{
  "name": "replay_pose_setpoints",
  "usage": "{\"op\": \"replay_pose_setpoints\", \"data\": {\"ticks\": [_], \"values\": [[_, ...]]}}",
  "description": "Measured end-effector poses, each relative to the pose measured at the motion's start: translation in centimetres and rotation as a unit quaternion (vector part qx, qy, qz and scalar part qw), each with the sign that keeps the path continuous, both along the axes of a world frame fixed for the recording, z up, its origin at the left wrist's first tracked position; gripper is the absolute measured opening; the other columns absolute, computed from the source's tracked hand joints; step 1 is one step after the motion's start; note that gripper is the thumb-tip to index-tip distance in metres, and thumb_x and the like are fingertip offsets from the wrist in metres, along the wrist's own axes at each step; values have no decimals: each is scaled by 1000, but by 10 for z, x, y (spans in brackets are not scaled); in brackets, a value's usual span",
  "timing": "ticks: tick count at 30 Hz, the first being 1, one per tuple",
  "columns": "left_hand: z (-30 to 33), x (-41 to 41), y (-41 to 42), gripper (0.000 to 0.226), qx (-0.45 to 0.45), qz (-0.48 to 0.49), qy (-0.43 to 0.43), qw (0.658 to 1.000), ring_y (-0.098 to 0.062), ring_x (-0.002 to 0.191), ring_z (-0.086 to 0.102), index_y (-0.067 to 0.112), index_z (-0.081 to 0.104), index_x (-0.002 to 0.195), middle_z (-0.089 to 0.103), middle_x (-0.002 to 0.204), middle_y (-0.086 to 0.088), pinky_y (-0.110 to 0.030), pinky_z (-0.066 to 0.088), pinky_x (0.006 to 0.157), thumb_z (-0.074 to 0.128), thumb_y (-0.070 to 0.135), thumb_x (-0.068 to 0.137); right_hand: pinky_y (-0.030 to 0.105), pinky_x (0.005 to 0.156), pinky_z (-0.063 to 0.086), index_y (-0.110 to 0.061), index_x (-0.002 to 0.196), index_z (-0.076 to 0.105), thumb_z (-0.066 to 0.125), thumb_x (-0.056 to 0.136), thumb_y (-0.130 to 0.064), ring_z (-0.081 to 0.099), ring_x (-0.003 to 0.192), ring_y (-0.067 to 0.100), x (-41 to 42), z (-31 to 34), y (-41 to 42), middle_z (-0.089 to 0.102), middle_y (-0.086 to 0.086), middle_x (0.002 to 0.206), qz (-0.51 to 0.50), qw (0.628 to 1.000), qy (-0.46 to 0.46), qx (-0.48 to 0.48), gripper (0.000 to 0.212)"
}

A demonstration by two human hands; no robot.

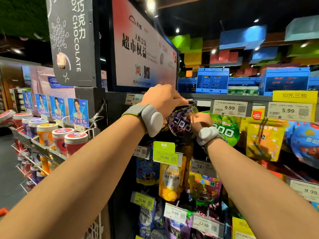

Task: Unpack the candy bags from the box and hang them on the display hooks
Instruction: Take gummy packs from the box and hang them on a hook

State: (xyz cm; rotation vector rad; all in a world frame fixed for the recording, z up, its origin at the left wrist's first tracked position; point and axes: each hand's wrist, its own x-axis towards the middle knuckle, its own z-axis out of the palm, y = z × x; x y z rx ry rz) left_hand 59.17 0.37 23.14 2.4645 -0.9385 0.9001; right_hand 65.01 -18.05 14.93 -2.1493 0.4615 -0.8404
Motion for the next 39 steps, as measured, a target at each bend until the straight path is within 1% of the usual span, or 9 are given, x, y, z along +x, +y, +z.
{"op": "replay_pose_setpoints", "data": {"ticks": [3, 6, 9, 14, 18, 22, 27, 32, 39], "values": [[1, 0, -1, 33, 0, 3, -7, 1000, -16, 73, 57, 37, 73, 110, 72, 91, 7, -25, 36, 59, 57, 57, 90, 26, 69, 41, -14, 98, 70, 58, 95, -43, 61, 93, 32, -4, -4, 0, 67, 15, 101, 21, 1000, -19, -6, 32], [0, -4, -1, 32, 1, 0, -6, 1000, -14, 73, 57, 35, 73, 112, 73, 97, 8, -25, 38, 60, 56, 55, 91, 29, 83, 45, -21, 129, 60, 65, 92, -41, 62, 108, 29, -19, -11, 0, 66, 6, 119, 30, 997, -53, 40, 43], [-1, -10, 0, 33, 4, 4, 5, 1000, -8, 64, 51, 34, 73, 114, 65, 84, 12, -18, 34, 53, 57, 53, 92, 28, 79, 45, -21, 122, 59, 67, 90, -41, 63, 98, 22, -38, -21, -3, 65, -1, 101, 45, 993, -101, 43, 38], [-7, -16, -3, 35, 21, 29, 3, 999, -20, 93, 65, 36, 70, 116, 72, 111, 3, -27, 47, 74, 60, 55, 88, 29, 76, 46, -15, 114, 59, 71, 89, -38, 60, 88, 20, -68, -30, -11, 63, 2, 93, 53, 989, -130, 45, 36], [-19, -28, -9, 38, 68, 53, -41, 995, -30, 98, 64, 27, 71, 104, 69, 107, -6, -36, 53, 79, 54, 58, 91, 25, 68, 41, -16, 103, 61, 69, 91, -36, 59, 76, 14, -96, -35, -12, 60, -9, 77, 57, 984, -152, 74, 25], [-38, -34, -14, 47, 117, 66, -58, 989, -32, 126, 49, 31, 55, 135, 43, 147, -8, -42, 45, 97, 51, 53, 94, 31, 71, 45, -16, 98, 61, 66, 90, -43, 61, 79, 15, -121, -41, -9, 62, -9, 81, 65, 984, -158, 58, 29], [-65, -33, -14, 52, 30, 32, -17, 999, -28, 128, 48, 28, 47, 142, 44, 147, -2, -43, 46, 101, 54, 46, 94, 36, 75, 54, -20, 99, 61, 65, 91, -43, 62, 81, 11, -144, -48, -9, 64, -9, 86, 69, 983, -156, 72, 24], [-95, -59, -27, 47, -82, -13, 13, 996, -25, 125, 52, 21, 52, 138, 58, 136, -4, -39, 44, 102, 55, 41, 96, 22, 70, 48, -20, 100, 65, 65, 92, -41, 62, 81, 7, -163, -63, -10, 64, -9, 88, 78, 979, -165, 87, 22], [-146, -88, -59, 38, -234, -91, 212, 945, -11, 106, 64, 20, 63, 126, 70, 113, 2, -27, 49, 90, 60, 40, 94, 34, 75, 56, -25, 89, 64, 63, 93, -39, 68, 83, 16, -194, -106, -18, 69, -3, 86, 86, 969, -176, 152, 15]]}}
